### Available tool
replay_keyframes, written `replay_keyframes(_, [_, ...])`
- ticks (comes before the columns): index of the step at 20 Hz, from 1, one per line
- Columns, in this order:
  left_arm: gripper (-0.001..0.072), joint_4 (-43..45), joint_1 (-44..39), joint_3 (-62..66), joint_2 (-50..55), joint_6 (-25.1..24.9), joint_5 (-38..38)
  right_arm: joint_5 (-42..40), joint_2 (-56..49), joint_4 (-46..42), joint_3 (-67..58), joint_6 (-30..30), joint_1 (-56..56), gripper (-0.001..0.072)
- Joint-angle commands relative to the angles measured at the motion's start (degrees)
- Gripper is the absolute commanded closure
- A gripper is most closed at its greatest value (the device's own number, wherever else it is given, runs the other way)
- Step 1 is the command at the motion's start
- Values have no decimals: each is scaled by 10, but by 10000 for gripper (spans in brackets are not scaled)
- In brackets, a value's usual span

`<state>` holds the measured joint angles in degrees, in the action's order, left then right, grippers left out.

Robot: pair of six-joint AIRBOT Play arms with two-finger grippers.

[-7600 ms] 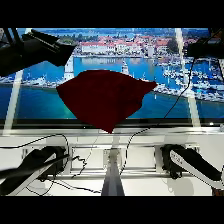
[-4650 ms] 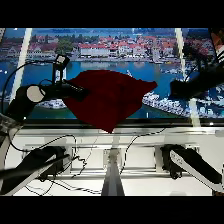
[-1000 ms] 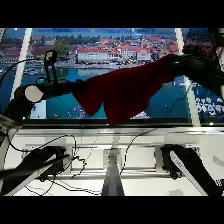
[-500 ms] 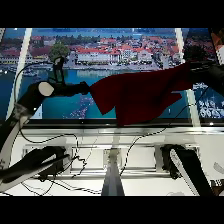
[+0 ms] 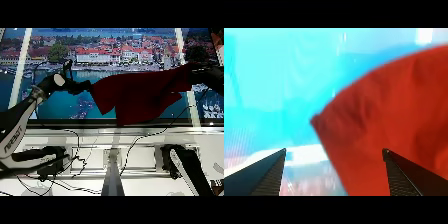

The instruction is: Fold the clothes and pants, and hang the long-sleeved shirts on hangers.

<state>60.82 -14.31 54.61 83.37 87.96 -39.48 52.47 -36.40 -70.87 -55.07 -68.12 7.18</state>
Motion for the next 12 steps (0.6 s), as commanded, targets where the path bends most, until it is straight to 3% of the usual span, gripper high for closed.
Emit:
replay_keyframes(1, [16,0,1,45,45,-21,2,0,0,0,0,0,0,697])
replay_keyframes(2, [31,-3,1,51,48,-21,-2,0,0,0,0,0,0,697])
replay_keyframes(4, [131,-10,1,53,51,-27,-16,0,0,0,0,0,0,697])
replay_keyframes(11, [135,-10,0,53,73,-34,-35,0,0,1,0,0,0,697])
replay_keyframes(12, [285,-12,-1,54,73,-34,-33,0,0,1,0,0,0,697])
